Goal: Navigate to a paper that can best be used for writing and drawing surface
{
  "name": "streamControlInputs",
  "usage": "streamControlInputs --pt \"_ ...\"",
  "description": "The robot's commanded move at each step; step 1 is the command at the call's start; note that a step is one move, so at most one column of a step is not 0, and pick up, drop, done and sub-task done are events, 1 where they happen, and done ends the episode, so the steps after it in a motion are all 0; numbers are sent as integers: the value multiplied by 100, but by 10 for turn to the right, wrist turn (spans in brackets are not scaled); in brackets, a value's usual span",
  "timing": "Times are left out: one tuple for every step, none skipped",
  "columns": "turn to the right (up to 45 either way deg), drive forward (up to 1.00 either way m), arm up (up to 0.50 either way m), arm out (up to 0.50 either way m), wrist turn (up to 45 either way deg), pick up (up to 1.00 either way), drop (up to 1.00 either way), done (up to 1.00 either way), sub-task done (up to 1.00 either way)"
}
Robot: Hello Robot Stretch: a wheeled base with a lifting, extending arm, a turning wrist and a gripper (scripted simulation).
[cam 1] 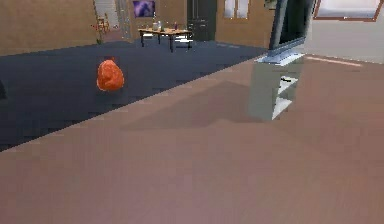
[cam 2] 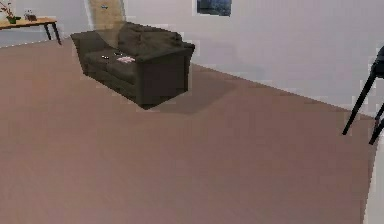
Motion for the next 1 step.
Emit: streamControlInputs --pt "-90 0 0 0 0 0 0 0 0"
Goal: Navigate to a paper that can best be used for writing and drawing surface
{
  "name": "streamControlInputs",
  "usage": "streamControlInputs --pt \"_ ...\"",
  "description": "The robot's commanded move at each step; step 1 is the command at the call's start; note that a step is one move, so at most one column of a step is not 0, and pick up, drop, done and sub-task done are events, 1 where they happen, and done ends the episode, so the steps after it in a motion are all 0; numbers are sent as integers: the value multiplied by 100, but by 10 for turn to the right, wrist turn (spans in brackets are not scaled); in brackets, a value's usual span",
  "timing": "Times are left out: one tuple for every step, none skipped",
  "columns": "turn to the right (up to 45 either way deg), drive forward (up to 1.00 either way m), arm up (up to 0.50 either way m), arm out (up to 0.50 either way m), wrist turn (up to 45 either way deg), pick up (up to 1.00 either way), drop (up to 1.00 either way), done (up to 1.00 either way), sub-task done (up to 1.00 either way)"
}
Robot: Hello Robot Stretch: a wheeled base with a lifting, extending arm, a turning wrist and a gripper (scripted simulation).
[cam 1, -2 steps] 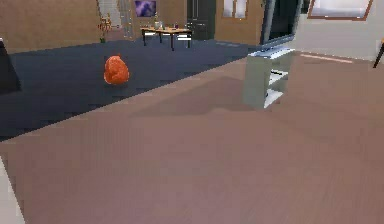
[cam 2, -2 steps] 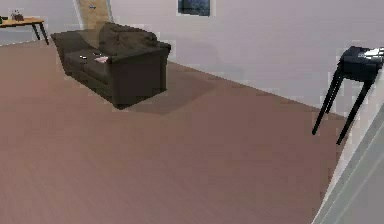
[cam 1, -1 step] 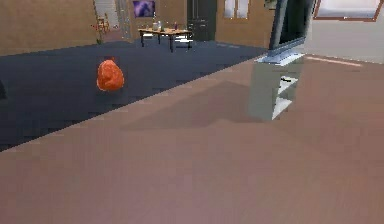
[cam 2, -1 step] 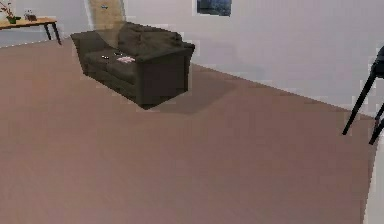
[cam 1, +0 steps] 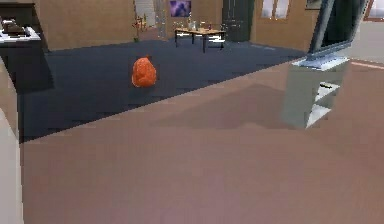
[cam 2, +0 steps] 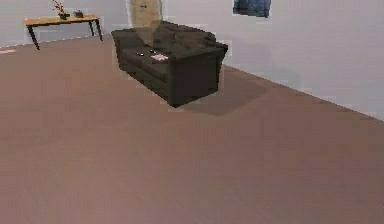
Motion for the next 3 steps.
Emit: streamControlInputs --pt "0 100 0 0 0 0 0 0 0" --pt "0 100 0 0 0 0 0 0 0" --pt "0 100 0 0 0 0 0 0 0"
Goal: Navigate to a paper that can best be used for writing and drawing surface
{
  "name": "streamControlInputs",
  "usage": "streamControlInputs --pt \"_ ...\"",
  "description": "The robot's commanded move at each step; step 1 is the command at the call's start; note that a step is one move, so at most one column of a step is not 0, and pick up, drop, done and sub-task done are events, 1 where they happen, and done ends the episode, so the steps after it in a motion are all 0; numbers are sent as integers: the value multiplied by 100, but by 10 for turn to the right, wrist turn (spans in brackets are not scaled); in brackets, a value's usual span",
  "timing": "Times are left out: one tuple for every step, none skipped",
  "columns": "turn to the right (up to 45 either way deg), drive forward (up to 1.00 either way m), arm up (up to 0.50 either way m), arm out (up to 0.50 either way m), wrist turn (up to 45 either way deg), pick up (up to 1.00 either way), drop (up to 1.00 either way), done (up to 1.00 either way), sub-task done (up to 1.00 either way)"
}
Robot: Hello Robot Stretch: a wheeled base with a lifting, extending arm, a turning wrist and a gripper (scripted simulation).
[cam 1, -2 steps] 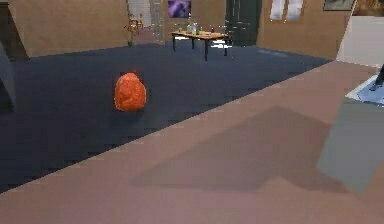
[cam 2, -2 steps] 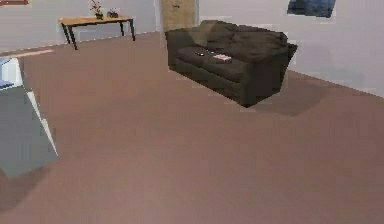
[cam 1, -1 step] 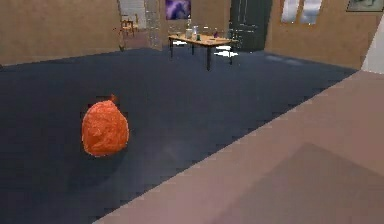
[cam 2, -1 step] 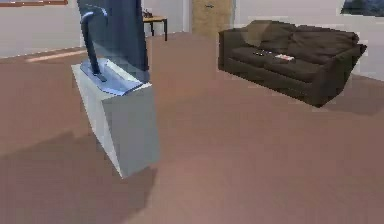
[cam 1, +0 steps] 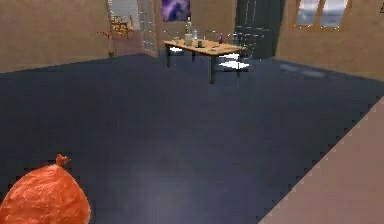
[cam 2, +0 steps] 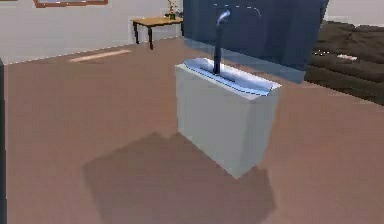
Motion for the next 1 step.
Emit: streamControlInputs --pt "0 100 0 0 0 0 0 0 0"
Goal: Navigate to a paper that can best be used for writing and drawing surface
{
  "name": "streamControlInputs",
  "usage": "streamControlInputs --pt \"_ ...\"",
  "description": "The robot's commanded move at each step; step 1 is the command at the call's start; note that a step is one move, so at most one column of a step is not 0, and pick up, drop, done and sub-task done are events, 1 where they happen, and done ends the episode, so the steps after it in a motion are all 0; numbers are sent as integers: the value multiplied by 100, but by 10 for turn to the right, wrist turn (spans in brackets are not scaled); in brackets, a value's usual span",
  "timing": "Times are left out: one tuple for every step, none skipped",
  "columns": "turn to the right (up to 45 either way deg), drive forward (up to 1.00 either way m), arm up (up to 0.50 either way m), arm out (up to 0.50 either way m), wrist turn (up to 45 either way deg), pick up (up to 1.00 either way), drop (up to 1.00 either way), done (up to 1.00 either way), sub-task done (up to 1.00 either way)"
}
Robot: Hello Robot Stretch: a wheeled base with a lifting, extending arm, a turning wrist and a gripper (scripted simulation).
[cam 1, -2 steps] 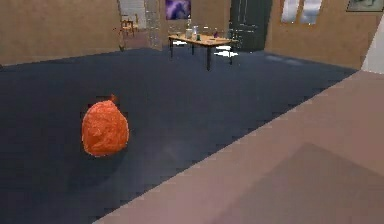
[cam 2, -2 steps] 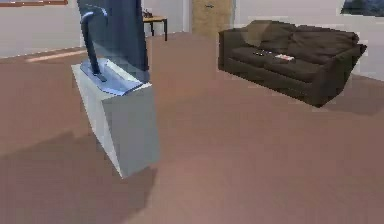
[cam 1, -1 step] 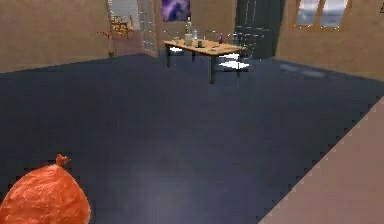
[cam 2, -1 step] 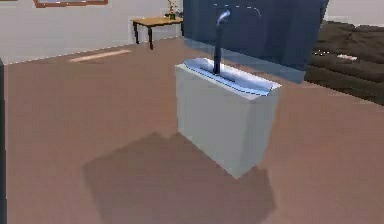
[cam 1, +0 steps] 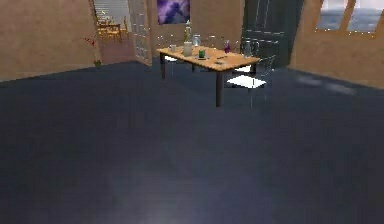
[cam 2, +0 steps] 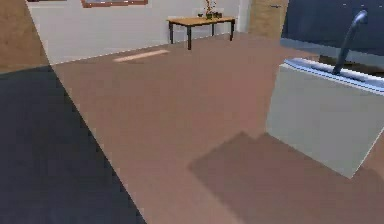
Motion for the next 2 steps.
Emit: streamControlInputs --pt "0 5 0 0 0 0 0 0 0" --pt "-330 0 0 0 0 0 0 0 0"
